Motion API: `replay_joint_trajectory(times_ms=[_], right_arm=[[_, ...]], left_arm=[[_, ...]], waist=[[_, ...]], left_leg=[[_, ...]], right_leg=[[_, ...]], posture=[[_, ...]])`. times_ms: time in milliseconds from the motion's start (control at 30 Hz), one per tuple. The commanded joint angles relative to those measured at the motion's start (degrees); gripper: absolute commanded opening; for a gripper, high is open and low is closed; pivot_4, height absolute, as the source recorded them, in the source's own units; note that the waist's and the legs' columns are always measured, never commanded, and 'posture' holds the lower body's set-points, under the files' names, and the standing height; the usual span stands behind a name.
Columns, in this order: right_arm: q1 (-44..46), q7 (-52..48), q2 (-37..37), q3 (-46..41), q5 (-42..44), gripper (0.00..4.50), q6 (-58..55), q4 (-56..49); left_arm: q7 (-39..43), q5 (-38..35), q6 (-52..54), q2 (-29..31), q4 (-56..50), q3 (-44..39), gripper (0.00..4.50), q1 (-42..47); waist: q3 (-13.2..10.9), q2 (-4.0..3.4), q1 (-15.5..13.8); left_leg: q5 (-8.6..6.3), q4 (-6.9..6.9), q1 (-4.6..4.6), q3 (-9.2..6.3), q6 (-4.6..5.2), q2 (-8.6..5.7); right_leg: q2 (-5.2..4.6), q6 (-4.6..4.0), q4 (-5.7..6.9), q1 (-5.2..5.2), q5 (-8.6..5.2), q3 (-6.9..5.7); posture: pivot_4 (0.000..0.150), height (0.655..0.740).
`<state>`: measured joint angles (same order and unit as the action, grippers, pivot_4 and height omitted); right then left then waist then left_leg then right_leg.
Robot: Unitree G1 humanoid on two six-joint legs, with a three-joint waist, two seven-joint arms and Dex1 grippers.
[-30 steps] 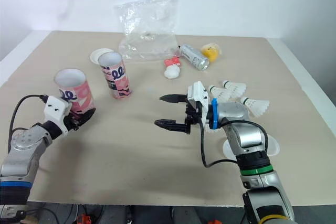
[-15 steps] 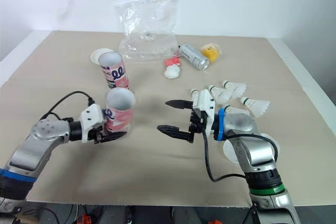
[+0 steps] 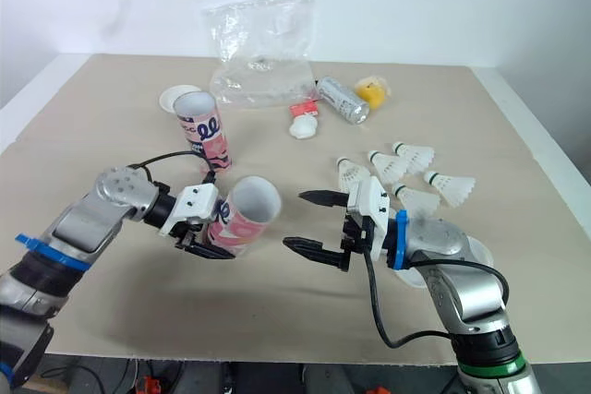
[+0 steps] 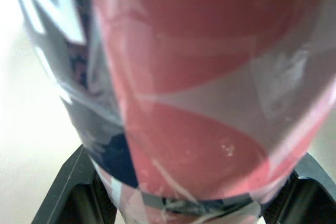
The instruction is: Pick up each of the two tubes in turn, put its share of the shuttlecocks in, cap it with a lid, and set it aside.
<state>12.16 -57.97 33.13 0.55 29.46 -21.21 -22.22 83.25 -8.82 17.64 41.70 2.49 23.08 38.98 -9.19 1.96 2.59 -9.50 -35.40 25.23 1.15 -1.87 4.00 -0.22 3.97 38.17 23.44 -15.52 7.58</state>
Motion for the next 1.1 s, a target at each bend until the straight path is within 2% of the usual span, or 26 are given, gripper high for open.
replay_joint_trajectory(times_ms=[33,200,567,833,1100], right_arm=[[-1.74,3.58,0.41,-3.43,2.40,4.50,-1.29,-5.07],[-5.86,10.01,0.03,-6.34,3.91,4.50,-4.56,-9.45],[-21.18,34.07,-4.70,-17.43,5.37,4.50,-16.31,-22.68],[-24.57,41.62,-6.68,-18.85,7.39,4.50,-21.40,-25.84],[-21.48,46.23,-9.01,-15.20,6.43,4.50,-24.44,-22.79]], left_arm=[[3.57,0.90,1.71,0.01,-0.01,1.82,2.93,3.44],[4.05,2.16,3.07,0.03,-1.33,2.75,2.93,3.70],[1.57,3.95,6.58,0.79,-6.24,2.70,2.93,1.21],[-0.49,5.77,12.03,-0.32,-8.27,4.38,2.93,3.00],[-1.39,6.47,15.07,-0.88,-9.74,5.24,2.93,3.65]], waist=[[0.00,0.00,0.04],[0.00,0.00,-0.01],[0.06,-0.09,0.00],[0.08,-0.13,0.01],[0.10,-0.17,0.01]], left_leg=[[-0.01,0.00,0.03,-0.04,0.01,-0.01],[-0.03,0.00,0.06,-0.15,0.05,-0.03],[-0.03,-0.09,0.06,-0.39,0.06,-0.07],[0.02,-0.25,0.05,-0.40,0.14,-0.11],[0.05,-0.29,0.06,-0.45,0.18,-0.15]], right_leg=[[0.00,0.02,0.00,0.00,-0.02,-0.01],[0.01,-0.01,0.06,-0.01,-0.09,-0.06],[0.00,-0.03,0.12,-0.13,-0.14,-0.18],[-0.03,-0.22,0.12,-0.22,-0.19,-0.16],[-0.05,-0.22,0.12,-0.26,-0.18,-0.15]], posture=[[0.150,0.7400],[0.150,0.7400],[0.150,0.7400],[0.150,0.7400],[0.150,0.7400]])
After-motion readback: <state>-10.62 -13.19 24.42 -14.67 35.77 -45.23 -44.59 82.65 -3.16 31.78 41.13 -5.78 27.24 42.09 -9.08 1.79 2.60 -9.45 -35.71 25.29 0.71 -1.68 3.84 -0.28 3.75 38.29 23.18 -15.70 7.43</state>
